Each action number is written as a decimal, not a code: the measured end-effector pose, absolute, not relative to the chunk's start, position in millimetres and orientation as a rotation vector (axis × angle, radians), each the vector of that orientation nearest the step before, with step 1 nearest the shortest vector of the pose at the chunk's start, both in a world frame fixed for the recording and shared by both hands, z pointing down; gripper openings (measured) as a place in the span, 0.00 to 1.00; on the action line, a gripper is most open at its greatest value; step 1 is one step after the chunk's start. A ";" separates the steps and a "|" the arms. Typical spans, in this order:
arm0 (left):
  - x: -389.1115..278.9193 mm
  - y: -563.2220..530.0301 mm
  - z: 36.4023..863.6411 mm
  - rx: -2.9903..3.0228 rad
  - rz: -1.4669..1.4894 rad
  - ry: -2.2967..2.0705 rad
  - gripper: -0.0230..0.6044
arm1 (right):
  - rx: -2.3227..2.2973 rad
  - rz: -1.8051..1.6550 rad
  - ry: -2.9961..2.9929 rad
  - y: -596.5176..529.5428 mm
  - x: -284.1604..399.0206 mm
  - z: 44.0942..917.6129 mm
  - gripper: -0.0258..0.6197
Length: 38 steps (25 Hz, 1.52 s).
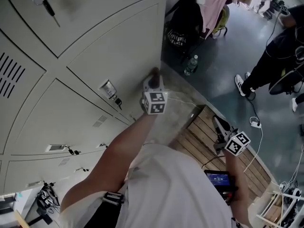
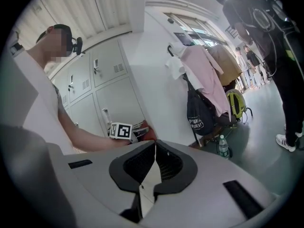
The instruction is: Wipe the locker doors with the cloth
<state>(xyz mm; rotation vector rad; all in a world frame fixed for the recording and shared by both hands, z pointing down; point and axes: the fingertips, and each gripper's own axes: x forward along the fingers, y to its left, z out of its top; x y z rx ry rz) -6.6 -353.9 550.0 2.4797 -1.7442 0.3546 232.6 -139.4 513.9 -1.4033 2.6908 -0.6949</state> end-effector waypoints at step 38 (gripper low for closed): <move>-198.9 -172.9 445.6 2.169 0.459 -2.515 0.10 | -0.842 -0.741 2.958 -170.1 128.7 527.0 0.07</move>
